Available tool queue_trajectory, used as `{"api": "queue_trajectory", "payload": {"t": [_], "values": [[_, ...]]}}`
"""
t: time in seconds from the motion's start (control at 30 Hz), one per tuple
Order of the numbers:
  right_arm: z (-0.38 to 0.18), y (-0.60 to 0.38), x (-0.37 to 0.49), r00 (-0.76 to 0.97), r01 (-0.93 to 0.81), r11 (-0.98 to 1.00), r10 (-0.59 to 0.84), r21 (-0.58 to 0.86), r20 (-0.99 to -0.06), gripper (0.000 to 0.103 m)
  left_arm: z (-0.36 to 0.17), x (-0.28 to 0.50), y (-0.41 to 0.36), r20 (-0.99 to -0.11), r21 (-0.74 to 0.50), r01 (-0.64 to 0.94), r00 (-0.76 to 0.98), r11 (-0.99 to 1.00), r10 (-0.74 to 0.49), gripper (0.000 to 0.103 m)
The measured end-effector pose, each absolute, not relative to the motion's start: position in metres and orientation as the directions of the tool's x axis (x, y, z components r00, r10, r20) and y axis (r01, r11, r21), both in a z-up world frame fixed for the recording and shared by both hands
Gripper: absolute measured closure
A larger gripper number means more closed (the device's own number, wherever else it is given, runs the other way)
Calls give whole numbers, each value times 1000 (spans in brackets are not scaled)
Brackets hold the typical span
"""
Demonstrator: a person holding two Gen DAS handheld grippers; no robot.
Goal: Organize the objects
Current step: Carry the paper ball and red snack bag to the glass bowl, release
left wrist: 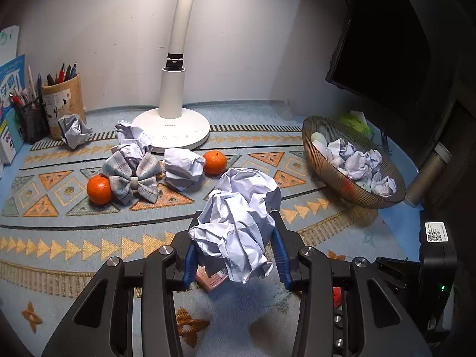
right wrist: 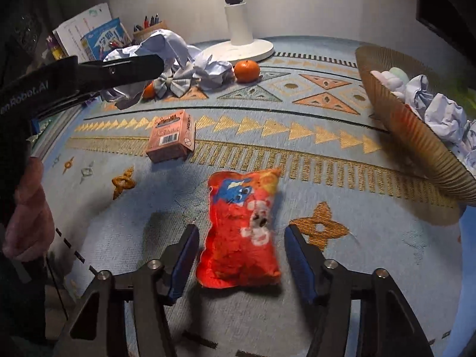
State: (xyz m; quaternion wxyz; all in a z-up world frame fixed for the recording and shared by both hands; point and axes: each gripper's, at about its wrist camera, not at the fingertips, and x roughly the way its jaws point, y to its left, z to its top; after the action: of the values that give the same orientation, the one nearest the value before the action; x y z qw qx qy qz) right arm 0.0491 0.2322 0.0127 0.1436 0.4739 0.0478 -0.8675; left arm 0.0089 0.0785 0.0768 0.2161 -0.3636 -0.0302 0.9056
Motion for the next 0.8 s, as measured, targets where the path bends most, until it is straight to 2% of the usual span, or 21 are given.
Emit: {"api": "queue_trajectory", "payload": {"t": [0.07,0.1,0.2,0.3,0.4,0.5,0.6,0.7,0.8], "values": [[12,226,49,-523,297,-955,-176,16,-834,59,78,9,77,-642,-216,-372,-642,-903,418,64],[12,223,50,-531,298,-955,-160,-7,-832,69,79,8,76,-640,-217,-372,-644,-903,419,64],[19,223,56,-555,303,-953,-167,-11,-815,78,83,5,77,-637,-215,-382,-643,-899,425,64],[43,247,56,-573,283,-951,-269,121,-774,79,96,-2,87,-624,-215,-413,-639,-885,449,64],[84,280,56,-657,233,-957,-287,175,-697,79,115,-12,108,-601,-188,-457,-646,-869,470,64],[130,325,52,-765,129,-980,-196,152,-613,79,134,-31,139,-576,-194,-509,-633,-838,518,64],[161,373,39,-838,-43,-993,-24,111,-545,79,144,-56,179,-568,-211,-558,-598,-803,565,64],[173,425,16,-850,-190,-967,76,169,-521,79,141,-82,219,-584,-260,-587,-537,-767,609,64],[172,454,-16,-835,-255,-949,120,185,-537,79,131,-97,253,-600,-263,-603,-509,-753,618,64]]}}
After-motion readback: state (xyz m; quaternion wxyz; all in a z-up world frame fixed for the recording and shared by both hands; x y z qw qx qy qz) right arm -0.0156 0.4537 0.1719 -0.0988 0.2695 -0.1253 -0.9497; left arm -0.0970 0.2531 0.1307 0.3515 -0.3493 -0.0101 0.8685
